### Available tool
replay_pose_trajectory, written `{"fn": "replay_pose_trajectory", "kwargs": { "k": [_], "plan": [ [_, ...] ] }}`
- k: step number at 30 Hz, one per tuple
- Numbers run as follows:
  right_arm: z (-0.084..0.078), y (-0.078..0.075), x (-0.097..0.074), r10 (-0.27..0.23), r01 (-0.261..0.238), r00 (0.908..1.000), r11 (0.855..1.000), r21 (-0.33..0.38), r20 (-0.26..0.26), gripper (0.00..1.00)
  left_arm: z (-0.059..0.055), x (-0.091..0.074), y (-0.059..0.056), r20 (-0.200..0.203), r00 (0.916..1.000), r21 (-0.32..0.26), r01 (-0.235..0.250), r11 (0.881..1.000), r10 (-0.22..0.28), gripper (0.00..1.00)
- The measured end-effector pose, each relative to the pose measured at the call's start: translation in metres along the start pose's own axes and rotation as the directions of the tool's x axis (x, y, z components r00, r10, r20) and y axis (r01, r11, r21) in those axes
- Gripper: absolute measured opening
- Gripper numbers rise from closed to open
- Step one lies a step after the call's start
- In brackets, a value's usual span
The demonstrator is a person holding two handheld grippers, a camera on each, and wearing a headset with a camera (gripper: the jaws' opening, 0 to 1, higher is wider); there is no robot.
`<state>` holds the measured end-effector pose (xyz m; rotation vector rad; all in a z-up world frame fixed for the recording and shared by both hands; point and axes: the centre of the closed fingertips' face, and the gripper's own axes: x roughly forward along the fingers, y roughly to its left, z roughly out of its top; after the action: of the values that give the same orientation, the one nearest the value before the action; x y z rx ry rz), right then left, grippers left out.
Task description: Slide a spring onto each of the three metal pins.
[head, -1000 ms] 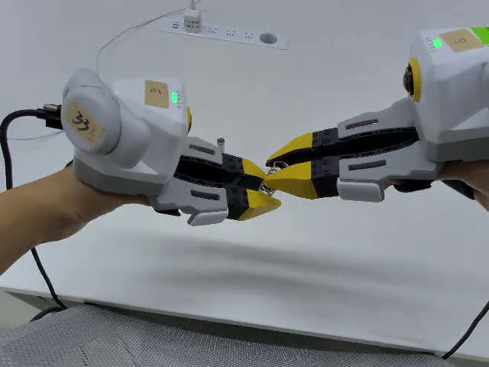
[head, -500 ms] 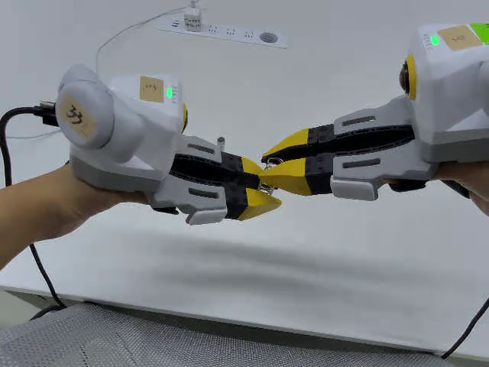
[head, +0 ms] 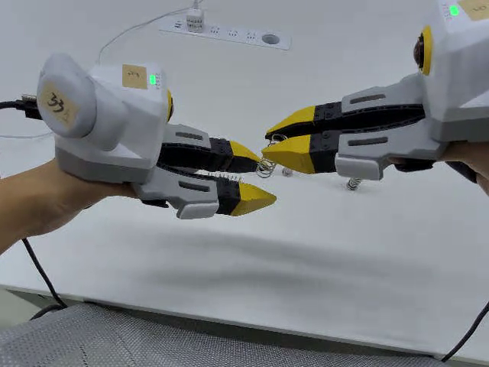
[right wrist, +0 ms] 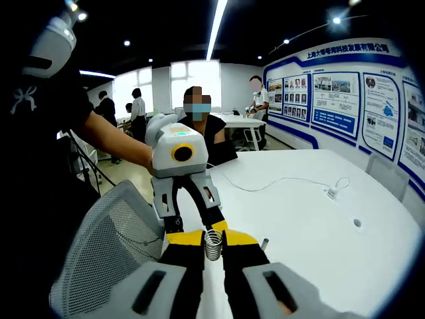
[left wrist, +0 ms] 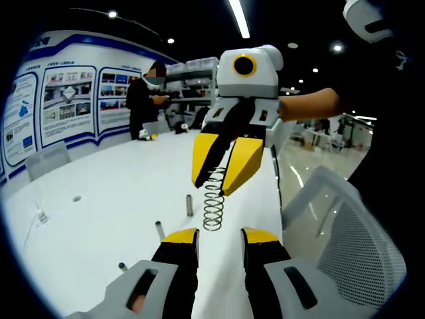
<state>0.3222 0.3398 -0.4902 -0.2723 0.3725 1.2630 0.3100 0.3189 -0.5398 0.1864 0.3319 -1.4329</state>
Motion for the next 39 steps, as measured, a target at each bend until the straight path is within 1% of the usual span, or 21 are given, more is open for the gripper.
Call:
{"fn": "replay_pose_trajectory", "kwargs": {
  "k": [2,5,10,14,17,18,19,23,25,26,30,36,39],
  "plan": [
    [-0.001,-0.005,0.000,-0.008,0.008,0.9999,1.000,-0.006,-0.010,0.10,-0.002,-0.003,0.002,-0.004,0.9999,-0.007,-0.010,1.000,0.010,0.29],
    [-0.002,-0.014,-0.001,-0.028,0.027,0.9993,0.999,-0.019,-0.025,0.10,-0.004,-0.008,0.007,-0.010,0.9994,-0.010,-0.034,0.999,0.034,0.36],
    [-0.001,-0.036,-0.007,-0.090,0.089,0.9955,0.995,-0.040,-0.029,0.10,-0.011,-0.018,0.016,-0.026,0.9968,-0.012,-0.076,0.997,0.076,0.41],
    [-0.003,-0.059,-0.015,-0.150,0.148,0.9881,0.988,-0.036,-0.035,0.10,-0.015,-0.028,0.026,-0.029,0.9925,-0.026,-0.120,0.992,0.119,0.45],
    [-0.006,-0.074,-0.019,-0.189,0.188,0.9809,0.982,-0.035,-0.044,0.10,-0.017,-0.034,0.033,-0.027,0.9892,-0.041,-0.145,0.989,0.144,0.49],
    [-0.008,-0.076,-0.020,-0.192,0.191,0.9801,0.981,-0.028,-0.048,0.10,-0.017,-0.036,0.034,-0.026,0.9882,-0.044,-0.152,0.987,0.151,0.50],
    [-0.010,-0.081,-0.021,-0.210,0.209,0.9764,0.978,-0.021,-0.050,0.10,-0.018,-0.038,0.037,-0.024,0.9863,-0.049,-0.164,0.985,0.163,0.51],
    [-0.020,-0.090,-0.021,-0.233,0.233,0.9702,0.972,-0.010,-0.066,0.10,-0.020,-0.042,0.044,-0.028,0.9813,-0.064,-0.192,0.979,0.191,0.57],
    [-0.030,-0.097,-0.021,-0.256,0.255,0.9611,0.967,-0.023,-0.103,0.10,-0.023,-0.043,0.045,-0.035,0.9810,-0.082,-0.193,0.978,0.191,0.60],
    [-0.035,-0.100,-0.021,-0.264,0.264,0.9581,0.964,-0.013,-0.112,0.10,-0.026,-0.043,0.044,-0.042,0.9818,-0.092,-0.188,0.978,0.185,0.62],
    [-0.041,-0.105,-0.019,-0.265,0.269,0.9579,0.963,0.017,-0.109,0.10,-0.029,-0.045,0.045,-0.050,0.9800,-0.088,-0.197,0.977,0.193,0.65],
    [-0.055,-0.113,-0.011,-0.274,0.282,0.9539,0.958,0.056,-0.122,0.10,-0.032,-0.050,0.051,-0.057,0.9737,-0.107,-0.225,0.968,0.220,0.73],
    [-0.062,-0.116,-0.006,-0.276,0.286,0.9527,0.956,0.070,-0.128,0.10,-0.033,-0.054,0.052,-0.057,0.9717,-0.109,-0.234,0.966,0.229,0.75]
  ]
}}
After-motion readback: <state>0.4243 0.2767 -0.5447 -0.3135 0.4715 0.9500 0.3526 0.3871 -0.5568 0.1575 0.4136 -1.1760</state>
